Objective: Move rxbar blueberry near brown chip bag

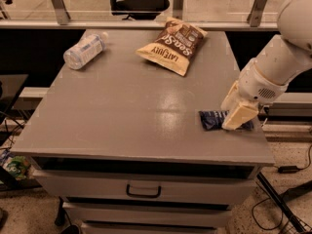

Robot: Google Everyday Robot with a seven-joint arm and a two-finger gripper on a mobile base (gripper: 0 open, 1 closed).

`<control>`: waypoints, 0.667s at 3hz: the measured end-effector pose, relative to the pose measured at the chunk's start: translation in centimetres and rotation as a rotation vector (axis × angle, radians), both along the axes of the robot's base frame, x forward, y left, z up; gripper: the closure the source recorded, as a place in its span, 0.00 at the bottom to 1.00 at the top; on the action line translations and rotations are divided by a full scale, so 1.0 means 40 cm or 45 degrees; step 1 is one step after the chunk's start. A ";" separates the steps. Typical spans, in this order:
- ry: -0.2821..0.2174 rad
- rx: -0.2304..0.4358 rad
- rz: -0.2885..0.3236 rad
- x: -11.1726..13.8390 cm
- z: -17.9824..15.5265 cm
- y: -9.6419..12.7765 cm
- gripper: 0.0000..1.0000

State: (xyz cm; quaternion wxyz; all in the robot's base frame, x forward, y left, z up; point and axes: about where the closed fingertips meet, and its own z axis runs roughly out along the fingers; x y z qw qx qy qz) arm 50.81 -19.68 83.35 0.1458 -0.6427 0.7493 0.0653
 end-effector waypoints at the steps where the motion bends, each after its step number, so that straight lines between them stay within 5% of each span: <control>1: -0.008 -0.019 -0.013 0.003 0.015 0.000 0.89; 2: -0.008 -0.028 -0.040 0.014 0.049 0.008 1.00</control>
Offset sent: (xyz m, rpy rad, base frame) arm 0.0118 0.0060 0.0359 -0.0298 -0.0048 -0.0600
